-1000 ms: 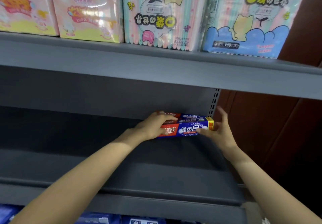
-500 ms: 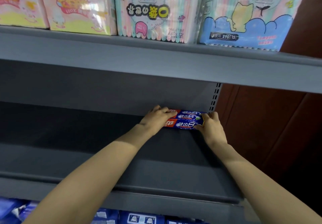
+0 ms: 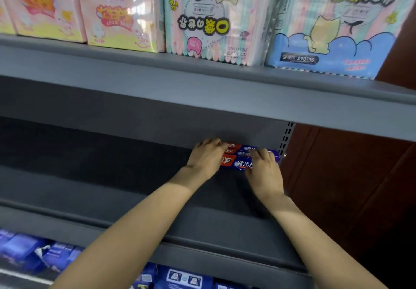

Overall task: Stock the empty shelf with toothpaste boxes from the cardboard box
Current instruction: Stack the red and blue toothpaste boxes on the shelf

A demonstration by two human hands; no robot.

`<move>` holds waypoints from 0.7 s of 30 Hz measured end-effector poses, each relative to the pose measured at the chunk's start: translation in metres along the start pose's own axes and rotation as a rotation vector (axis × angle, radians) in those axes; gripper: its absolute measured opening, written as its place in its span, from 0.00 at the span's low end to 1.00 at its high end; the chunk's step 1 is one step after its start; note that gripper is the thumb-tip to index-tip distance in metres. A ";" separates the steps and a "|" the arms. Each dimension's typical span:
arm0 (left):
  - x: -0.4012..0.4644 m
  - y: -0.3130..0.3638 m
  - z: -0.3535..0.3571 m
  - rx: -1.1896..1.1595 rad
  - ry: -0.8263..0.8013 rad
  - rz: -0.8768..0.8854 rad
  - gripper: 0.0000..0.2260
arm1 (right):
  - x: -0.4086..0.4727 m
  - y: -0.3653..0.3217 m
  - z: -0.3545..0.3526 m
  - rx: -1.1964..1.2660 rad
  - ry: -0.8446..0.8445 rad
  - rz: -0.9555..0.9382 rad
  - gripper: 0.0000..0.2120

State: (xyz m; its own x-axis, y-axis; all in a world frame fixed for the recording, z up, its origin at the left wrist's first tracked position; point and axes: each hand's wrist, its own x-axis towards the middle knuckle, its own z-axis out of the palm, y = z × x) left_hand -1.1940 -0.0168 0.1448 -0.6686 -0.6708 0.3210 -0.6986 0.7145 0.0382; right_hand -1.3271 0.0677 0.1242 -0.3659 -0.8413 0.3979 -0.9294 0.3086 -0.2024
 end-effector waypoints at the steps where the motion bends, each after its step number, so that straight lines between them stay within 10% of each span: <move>1: -0.007 -0.003 -0.005 -0.014 0.015 -0.001 0.19 | -0.003 -0.013 -0.003 0.070 -0.009 -0.029 0.24; 21: -0.411 -0.348 -0.133 -0.013 0.170 -0.708 0.10 | -0.168 -0.503 0.049 0.582 -0.277 -0.481 0.07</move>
State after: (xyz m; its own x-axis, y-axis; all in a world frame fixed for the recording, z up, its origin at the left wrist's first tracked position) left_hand -0.6421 0.0369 0.1252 -0.0082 -0.9338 0.3578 -0.9452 0.1241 0.3020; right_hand -0.7960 0.0319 0.1159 0.1638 -0.9264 0.3390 -0.7806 -0.3318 -0.5297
